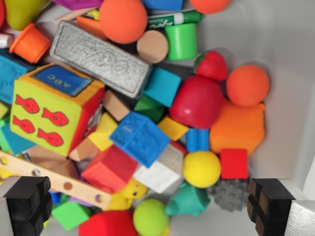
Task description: Pick an object from the bin
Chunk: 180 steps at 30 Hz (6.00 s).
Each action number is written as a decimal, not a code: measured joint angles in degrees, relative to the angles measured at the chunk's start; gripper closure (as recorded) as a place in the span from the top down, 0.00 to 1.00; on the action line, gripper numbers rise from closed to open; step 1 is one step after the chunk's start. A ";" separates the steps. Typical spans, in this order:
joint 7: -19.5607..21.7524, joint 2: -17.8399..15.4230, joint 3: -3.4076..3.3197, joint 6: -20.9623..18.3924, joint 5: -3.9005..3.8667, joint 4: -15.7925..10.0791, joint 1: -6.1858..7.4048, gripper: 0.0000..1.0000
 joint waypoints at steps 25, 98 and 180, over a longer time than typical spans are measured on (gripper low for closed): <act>2.70 0.37 0.24 1.17 0.06 -1.08 0.62 1.00; 31.04 17.55 2.39 26.42 3.37 -9.16 8.40 0.00; 31.12 2.81 2.36 8.97 3.26 -6.10 8.40 0.00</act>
